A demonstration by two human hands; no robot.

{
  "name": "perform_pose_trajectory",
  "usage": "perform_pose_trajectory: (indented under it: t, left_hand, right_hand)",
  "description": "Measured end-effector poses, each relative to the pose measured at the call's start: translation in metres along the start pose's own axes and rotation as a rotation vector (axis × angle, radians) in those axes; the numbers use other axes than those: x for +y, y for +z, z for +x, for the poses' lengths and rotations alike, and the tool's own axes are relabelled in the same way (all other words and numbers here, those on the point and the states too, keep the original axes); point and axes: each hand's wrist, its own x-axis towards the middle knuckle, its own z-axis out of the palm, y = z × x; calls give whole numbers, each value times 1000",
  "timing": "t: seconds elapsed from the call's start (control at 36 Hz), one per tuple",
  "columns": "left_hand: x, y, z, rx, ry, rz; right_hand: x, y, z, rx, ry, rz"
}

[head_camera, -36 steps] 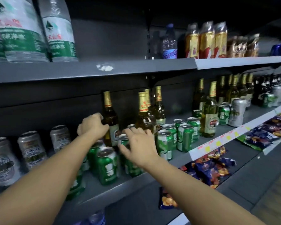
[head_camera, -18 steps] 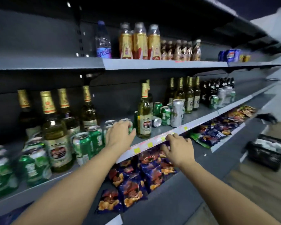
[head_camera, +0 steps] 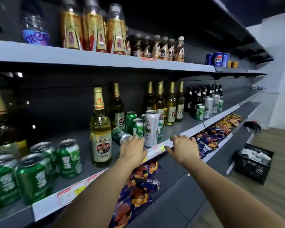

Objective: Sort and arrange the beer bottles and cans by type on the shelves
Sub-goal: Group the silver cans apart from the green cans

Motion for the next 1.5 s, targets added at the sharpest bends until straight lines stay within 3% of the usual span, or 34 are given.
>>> perform_pose_trajectory:
  t: [0.19, 0.42, 0.56, 0.69, 0.81, 0.92, 1.19, 1.5]
  left_hand:
    - [2, 32, 55, -34, -65, 66]
    - [5, 50, 70, -47, -163, 133]
    - [12, 54, 71, -46, -262, 169]
    - [23, 54, 67, -45, -326, 194]
    - [28, 50, 54, -47, -385, 216]
    - [30, 43, 29, -33, -471, 249]
    - [25, 15, -69, -119, -622, 315]
    - [-26, -53, -272, -179, -919, 402]
  right_hand:
    - [4, 22, 72, 0, -28, 132]
    - [-13, 45, 130, 52, -51, 450]
    - [-18, 56, 146, 109, -65, 475]
    - [-17, 60, 152, 129, -73, 675]
    - [-14, 57, 142, 249, -159, 734]
    - [-18, 50, 125, 299, -276, 811]
    - [-76, 17, 34, -15, -587, 945]
    - [-200, -30, -111, -130, -732, 1013]
